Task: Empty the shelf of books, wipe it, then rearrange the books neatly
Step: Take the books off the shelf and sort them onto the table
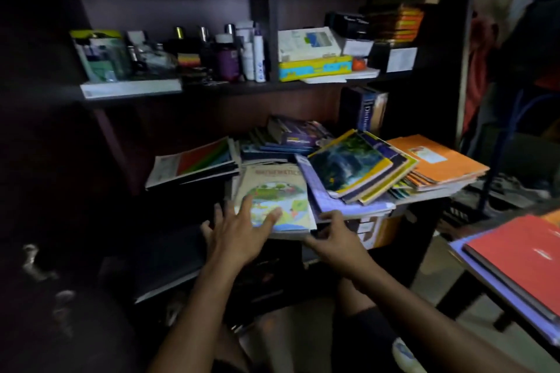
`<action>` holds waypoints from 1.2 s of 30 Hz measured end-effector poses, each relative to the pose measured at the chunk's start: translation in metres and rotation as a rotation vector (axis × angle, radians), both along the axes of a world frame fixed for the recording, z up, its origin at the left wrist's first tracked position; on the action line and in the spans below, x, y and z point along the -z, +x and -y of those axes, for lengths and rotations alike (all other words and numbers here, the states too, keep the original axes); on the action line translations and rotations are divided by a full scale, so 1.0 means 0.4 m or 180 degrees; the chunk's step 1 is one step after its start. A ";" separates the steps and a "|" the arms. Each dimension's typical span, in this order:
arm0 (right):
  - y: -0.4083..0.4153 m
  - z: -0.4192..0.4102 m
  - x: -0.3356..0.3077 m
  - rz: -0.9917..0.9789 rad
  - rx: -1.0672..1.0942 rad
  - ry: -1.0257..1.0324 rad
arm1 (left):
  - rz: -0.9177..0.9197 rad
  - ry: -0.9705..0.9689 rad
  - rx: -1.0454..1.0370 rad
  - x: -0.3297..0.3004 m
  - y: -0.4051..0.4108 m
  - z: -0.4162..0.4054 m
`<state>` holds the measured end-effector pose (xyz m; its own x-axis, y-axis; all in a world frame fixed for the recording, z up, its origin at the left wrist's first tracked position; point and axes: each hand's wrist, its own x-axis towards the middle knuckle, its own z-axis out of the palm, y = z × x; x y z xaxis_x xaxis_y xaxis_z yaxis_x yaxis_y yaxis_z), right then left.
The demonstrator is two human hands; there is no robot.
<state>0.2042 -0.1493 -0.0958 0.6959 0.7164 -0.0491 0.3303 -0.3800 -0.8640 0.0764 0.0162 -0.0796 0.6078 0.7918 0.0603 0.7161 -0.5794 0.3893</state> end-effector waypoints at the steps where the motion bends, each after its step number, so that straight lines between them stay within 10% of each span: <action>1: -0.008 -0.020 -0.002 -0.0878 0.0174 0.0234 | -0.0127 -0.0034 -0.0090 -0.003 -0.007 -0.023; 5: -0.028 -0.085 0.000 -0.1981 0.0562 0.0982 | -0.0335 0.0118 -0.0066 -0.022 -0.016 -0.063; 19: 0.024 -0.047 0.008 -0.1760 0.0362 0.0592 | 0.0058 -0.0385 0.0168 0.007 -0.023 -0.061; 27: 0.165 0.062 0.083 0.3034 0.0612 -0.0709 | -0.0046 0.1116 0.1805 0.008 0.099 0.088; 36: 0.268 0.002 0.019 0.4188 -0.0432 -0.1150 | -0.0108 0.1586 0.1522 0.042 0.114 0.014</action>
<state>0.3115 -0.1503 -0.1034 0.2997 0.8705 0.3903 0.8744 -0.4143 0.2525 0.1219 0.0106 -0.0965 0.8913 0.3190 0.3222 0.3444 -0.9385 -0.0235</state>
